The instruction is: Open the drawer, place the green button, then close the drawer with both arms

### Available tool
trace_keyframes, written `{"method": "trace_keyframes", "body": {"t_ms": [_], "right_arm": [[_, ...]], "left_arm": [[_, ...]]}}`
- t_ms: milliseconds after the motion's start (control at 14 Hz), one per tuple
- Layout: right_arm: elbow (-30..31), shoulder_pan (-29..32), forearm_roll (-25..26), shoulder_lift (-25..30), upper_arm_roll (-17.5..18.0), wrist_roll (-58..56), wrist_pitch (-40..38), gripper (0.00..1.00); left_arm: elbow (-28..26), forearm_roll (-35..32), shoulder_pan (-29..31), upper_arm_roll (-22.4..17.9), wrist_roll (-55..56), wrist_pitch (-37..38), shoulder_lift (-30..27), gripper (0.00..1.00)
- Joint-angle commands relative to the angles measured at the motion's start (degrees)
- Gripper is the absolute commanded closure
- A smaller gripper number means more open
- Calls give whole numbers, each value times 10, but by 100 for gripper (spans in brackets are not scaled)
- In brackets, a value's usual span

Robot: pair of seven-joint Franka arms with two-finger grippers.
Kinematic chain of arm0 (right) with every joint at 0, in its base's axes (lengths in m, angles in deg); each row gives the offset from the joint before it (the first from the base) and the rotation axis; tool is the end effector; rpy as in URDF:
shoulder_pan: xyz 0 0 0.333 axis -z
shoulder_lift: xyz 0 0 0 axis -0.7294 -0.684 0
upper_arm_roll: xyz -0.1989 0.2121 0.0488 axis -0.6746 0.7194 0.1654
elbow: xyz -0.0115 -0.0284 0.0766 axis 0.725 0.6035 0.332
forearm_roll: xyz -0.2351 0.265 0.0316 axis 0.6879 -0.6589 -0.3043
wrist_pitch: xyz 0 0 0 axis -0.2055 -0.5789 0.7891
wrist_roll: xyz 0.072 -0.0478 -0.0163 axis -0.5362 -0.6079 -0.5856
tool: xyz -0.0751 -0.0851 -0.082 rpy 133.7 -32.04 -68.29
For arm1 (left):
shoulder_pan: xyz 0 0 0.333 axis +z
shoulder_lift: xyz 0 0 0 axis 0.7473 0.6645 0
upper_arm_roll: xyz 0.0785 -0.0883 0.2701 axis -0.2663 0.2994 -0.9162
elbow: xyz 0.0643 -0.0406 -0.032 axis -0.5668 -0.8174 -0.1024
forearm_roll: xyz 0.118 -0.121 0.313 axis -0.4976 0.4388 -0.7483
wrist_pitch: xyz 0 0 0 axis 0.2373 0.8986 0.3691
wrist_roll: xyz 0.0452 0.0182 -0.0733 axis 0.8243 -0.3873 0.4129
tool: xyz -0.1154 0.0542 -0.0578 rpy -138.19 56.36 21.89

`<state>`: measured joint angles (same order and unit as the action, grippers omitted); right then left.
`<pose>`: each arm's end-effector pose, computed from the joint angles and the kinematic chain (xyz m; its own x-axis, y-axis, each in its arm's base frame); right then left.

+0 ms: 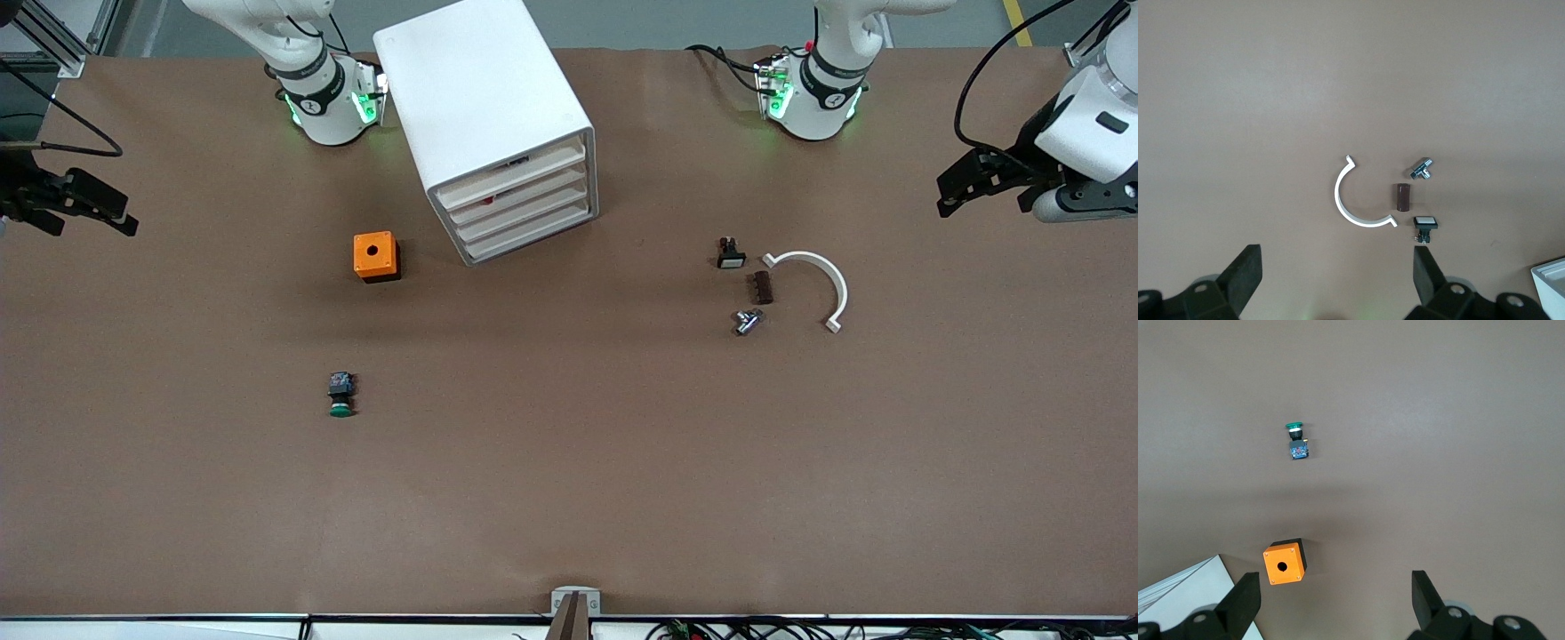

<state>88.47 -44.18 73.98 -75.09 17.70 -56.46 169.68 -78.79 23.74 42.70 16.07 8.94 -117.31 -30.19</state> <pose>0.4896 -0.0348 0.5659 0.9992 -0.0409 0.0017 -0.0408 -0.9982 -0.0442 0.4787 -0.0557 0.5740 0.9994 0.0357 -0.0043 0.0356 -0.9991 -0.0241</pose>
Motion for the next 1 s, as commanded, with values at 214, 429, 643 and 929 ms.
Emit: {"method": "trace_keyframes", "body": {"t_ms": [214, 429, 643, 929], "right_arm": [[-8, 8, 17, -1, 7, -3, 10, 0], [-8, 8, 17, -1, 7, -3, 9, 0], [-9, 11, 17, -1, 7, 0, 4, 0], [-13, 26, 17, -12, 6, -5, 7, 0]], "left_arm": [[18, -10, -1, 1, -11, 16, 21, 0], [38, -2, 0, 2, -16, 26, 78, 0], [35, 1, -12, 8, -3, 7, 124, 0], [32, 79, -14, 19, 106, -70, 190, 0]]}}
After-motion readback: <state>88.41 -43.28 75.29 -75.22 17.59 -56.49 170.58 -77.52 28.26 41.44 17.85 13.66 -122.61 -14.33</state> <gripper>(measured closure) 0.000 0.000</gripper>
